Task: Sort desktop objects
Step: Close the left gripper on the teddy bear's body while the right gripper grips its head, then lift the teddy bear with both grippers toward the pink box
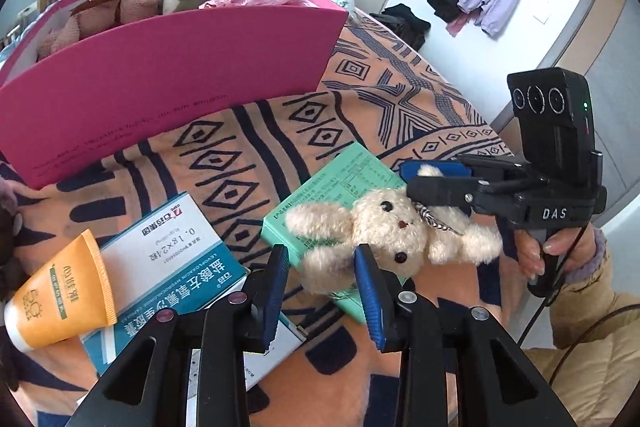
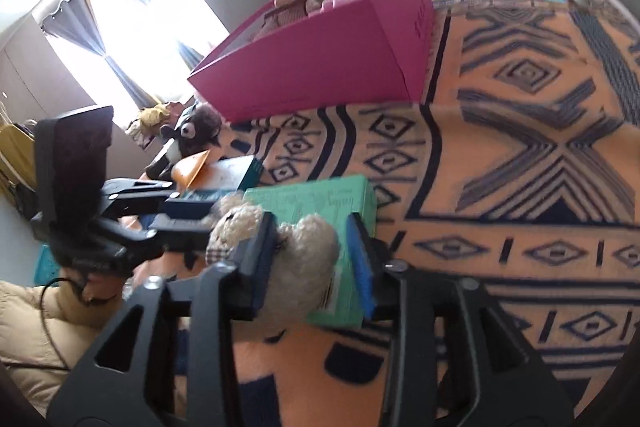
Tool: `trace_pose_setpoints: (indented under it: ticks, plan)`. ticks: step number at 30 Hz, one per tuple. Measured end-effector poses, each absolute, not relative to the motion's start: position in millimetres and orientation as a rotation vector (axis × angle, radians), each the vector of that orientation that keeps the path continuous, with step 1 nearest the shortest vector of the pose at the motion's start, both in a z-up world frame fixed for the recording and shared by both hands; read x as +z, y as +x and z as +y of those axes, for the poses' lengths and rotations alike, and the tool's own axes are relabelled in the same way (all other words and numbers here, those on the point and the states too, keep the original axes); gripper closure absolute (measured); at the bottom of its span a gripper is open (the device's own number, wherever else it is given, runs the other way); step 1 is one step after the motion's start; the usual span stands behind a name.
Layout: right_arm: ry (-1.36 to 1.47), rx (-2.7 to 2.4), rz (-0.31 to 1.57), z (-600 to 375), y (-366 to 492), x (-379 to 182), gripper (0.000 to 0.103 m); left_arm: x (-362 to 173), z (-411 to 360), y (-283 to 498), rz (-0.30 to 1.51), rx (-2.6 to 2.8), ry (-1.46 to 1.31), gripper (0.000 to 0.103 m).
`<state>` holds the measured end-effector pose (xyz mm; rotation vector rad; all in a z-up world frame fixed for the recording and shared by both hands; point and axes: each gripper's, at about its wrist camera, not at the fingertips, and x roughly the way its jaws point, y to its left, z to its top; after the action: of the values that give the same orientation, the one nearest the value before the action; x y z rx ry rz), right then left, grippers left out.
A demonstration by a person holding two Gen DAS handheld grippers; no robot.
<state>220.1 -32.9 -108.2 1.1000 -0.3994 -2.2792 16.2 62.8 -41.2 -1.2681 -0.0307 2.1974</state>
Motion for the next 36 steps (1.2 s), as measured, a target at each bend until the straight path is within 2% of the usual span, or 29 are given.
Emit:
trace_pose_setpoints:
  ticks: [6, 8, 14, 17, 21, 29, 36]
  plan:
    - [1.120, -2.280, -0.433, -22.6, 236.3, -106.1, 0.056, -40.3, 69.0, 17.9, -0.008, 2.186, -1.256, 0.069]
    - [1.103, -2.299, -0.462, -16.7, 244.7, -102.6, 0.047, -39.6, 70.6, 19.1, 0.005, 2.184, -1.251, 0.069]
    - [1.092, -2.268, -0.593, -6.6, 260.6, -104.6, 0.046, -40.0, 74.6, 19.7, 0.017, 2.162, -1.242, 0.069]
    - [1.109, -2.244, -0.590, -13.3, 254.6, -109.9, 0.055, -40.0, 77.2, 19.3, 0.009, 2.146, -1.239, 0.071]
    - [1.104, -2.242, -0.567, -20.4, 247.2, -113.5, 0.060, -40.0, 77.1, 17.8, -0.024, 2.126, -1.246, 0.073]
    - [0.996, -2.351, -0.450, -23.2, 247.9, -93.6, 0.076, -33.7, 80.9, 12.6, -0.065, 2.111, -1.229, 0.073]
    - [0.906, -2.403, -0.386, -29.8, 235.4, -76.6, 0.078, -20.0, 76.4, 4.3, -0.080, 2.153, -1.196, 0.073]
